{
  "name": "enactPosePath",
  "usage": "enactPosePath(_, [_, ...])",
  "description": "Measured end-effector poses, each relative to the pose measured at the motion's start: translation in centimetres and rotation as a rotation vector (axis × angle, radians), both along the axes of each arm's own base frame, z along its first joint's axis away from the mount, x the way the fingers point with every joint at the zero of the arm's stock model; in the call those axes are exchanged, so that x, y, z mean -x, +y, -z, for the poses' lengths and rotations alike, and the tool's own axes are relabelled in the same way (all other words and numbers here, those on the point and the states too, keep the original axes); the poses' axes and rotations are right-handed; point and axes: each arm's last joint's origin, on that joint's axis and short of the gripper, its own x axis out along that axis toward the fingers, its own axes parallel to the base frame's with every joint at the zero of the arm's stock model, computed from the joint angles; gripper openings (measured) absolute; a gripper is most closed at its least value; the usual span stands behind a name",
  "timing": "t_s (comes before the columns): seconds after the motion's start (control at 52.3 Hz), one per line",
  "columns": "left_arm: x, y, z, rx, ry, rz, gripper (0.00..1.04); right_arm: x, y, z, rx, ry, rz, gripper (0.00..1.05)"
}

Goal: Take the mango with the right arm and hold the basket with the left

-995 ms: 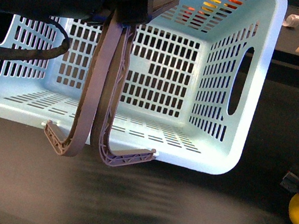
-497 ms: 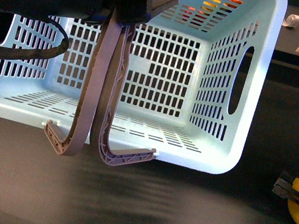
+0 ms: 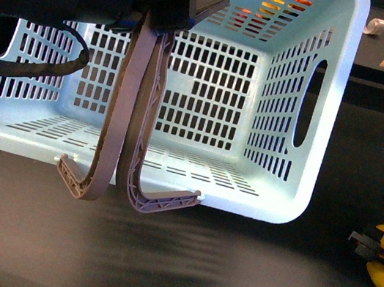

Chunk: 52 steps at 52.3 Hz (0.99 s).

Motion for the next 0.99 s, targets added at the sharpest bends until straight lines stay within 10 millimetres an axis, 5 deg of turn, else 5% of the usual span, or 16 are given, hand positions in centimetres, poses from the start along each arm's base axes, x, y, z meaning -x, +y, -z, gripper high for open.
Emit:
enactPosePath(0.344, [0.0, 0.0, 0.0, 0.000, 0.000, 0.000, 0.09, 1.1, -0.2, -2.2, -0.057, -0.025, -0.021, 0.59])
enactPosePath(0.497, [0.0, 0.0, 0.0, 0.000, 0.000, 0.000, 0.09, 1.1, 0.6, -8.8, -0.115, -0.160, -0.087, 0.59])
enactPosePath(0.689, [0.0, 0.0, 0.0, -0.001, 0.000, 0.000, 0.09, 1.5, 2.8, -14.8, -0.174, -0.274, -0.215, 0.59])
enactPosePath(0.995, [0.0, 0.0, 0.0, -0.001, 0.000, 0.000, 0.09, 4.2, 8.9, -25.7, -0.249, -0.464, -0.541, 0.59])
